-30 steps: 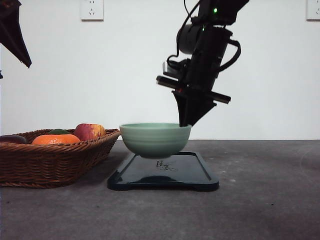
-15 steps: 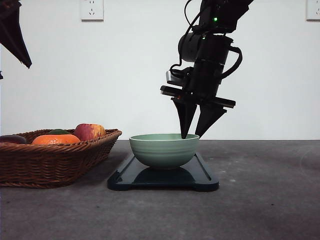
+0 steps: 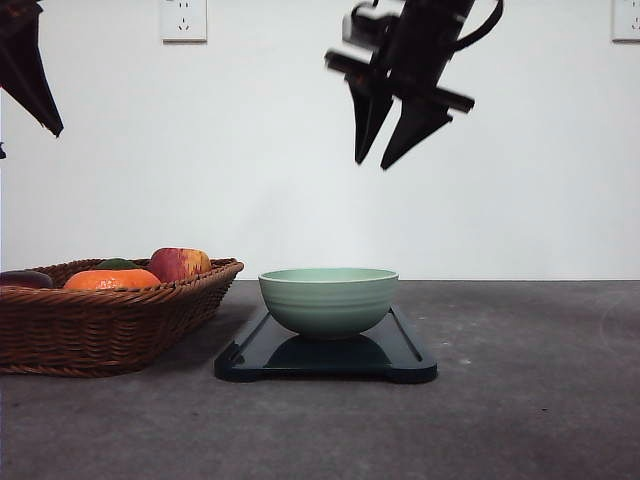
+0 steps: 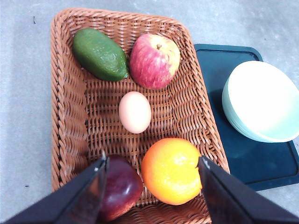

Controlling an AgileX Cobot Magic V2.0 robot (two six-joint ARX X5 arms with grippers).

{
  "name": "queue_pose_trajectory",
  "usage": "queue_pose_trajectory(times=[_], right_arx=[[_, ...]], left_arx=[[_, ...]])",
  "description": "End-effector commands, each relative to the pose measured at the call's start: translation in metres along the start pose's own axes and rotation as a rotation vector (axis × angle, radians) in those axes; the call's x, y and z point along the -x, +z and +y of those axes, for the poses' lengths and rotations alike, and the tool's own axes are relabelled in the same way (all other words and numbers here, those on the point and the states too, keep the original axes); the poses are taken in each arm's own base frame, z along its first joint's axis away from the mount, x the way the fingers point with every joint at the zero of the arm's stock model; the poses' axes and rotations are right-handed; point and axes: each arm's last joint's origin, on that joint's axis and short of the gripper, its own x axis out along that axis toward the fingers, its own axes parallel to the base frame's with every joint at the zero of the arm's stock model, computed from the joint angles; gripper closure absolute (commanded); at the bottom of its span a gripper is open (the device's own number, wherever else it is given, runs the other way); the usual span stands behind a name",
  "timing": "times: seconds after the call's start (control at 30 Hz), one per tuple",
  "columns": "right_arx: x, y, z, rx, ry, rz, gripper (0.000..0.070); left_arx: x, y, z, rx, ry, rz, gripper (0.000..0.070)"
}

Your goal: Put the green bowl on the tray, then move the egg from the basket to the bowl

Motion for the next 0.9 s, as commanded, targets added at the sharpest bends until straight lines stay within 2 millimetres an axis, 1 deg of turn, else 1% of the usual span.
queue_pose_trajectory(times=[0.0,0.13,0.23,0.67,0.87], right_arx=[[-0.009,-0.007,0.001,0.004,0.015,0.001,0.0486],[0.000,-0.028,0.003,0.019,0.037,-0.070,0.0486],[0.007,-0.048,0.002,0.027,0.043,-0.117,0.0486],[0.042,-0.155,-0.006,0.071,0.028,-0.229,0.0486],[0.055,-0.200,-0.010,0.065,-0.024,-0.241,0.0486]], left_arx=[[0.000,0.006,-0.002,-0.010,-0.010,-0.018,0.0310],[0.000,0.006,-0.002,-0.012,-0.010,-0.018,0.0310],[0.000,0.006,-0.002,-0.010,-0.010,-0.018,0.0310],[0.000,0.006,-0.002,-0.008,-0.010,-0.016,0.0310],[-0.001,0.001,-0.009,-0.009,-0.031,0.029,0.0310]])
